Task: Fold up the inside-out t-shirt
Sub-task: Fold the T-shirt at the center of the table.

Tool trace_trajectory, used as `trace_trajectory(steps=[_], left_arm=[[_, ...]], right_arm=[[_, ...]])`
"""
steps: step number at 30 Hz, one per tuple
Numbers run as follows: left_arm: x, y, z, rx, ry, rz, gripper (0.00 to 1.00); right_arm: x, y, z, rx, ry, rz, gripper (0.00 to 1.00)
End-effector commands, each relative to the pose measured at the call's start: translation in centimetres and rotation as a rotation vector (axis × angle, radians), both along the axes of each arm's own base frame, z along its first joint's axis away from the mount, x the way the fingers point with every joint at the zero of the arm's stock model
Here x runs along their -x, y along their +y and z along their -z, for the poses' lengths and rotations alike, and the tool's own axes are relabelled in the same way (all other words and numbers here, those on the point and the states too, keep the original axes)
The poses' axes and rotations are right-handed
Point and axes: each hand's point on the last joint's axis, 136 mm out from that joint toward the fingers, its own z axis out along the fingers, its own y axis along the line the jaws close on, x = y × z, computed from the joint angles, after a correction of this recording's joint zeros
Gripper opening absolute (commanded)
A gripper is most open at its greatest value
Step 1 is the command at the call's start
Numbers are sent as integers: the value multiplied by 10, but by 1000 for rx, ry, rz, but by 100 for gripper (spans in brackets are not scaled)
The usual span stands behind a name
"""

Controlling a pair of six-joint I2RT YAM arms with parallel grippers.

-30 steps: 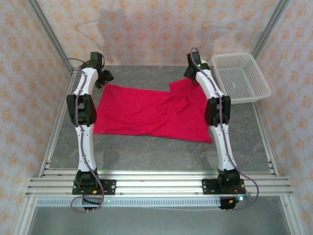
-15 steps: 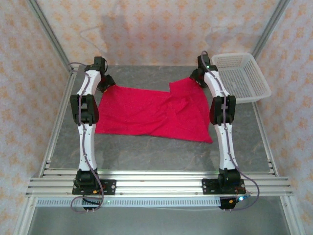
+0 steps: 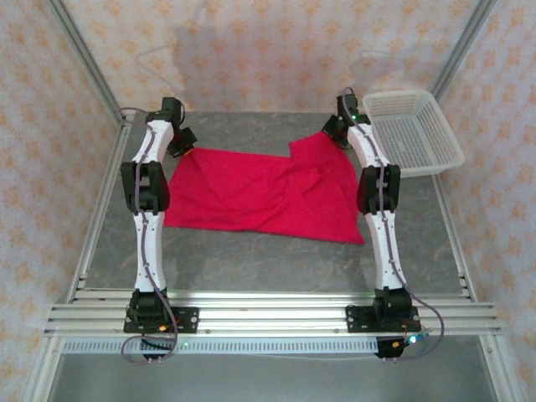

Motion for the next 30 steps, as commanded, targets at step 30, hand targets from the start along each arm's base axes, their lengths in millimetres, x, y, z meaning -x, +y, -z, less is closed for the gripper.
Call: trace_trajectory(steps=[30], left_arm=[[122,6,-102,-102,-58,-34,0]], right_arm=[[209,35,-158,59,-188,-261,0]])
